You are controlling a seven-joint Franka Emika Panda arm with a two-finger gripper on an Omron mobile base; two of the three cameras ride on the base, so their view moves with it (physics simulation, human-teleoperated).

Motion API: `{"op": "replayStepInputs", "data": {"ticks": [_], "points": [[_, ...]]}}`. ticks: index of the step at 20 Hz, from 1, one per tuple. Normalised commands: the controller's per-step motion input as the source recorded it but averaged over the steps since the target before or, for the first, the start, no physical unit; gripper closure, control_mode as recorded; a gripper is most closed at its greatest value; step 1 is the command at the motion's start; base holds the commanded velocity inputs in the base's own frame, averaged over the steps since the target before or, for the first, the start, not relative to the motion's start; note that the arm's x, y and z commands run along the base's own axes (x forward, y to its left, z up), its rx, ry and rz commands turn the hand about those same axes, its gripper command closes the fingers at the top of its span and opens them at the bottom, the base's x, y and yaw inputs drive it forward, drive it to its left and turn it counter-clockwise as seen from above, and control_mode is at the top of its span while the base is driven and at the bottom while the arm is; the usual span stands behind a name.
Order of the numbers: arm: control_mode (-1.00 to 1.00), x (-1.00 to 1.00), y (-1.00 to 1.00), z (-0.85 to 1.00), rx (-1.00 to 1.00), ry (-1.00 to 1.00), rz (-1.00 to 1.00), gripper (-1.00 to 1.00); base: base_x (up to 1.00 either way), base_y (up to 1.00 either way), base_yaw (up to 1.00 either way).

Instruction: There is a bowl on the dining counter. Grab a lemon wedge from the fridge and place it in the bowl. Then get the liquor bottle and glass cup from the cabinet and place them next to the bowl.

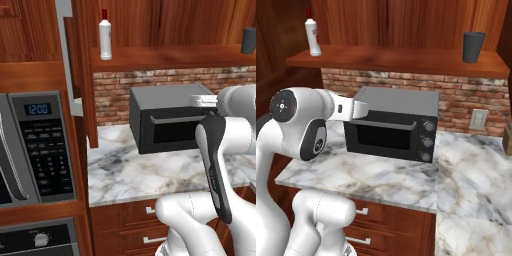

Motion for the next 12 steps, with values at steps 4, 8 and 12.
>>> {"op": "replayStepInputs", "data": {"ticks": [4, 8, 12], "points": [[1.0, 0.0, 0.0, 0.0, 0.0, 0.0, 0.0, -1.0, -0.08, -0.18, 0.0], [1.0, 0.0, 0.0, 0.0, 0.0, 0.0, 0.0, -1.0, -0.01, -0.01, 0.0], [1.0, 0.0, 0.0, 0.0, 0.0, 0.0, 0.0, -1.0, 0.0, 0.0, 0.0]]}}
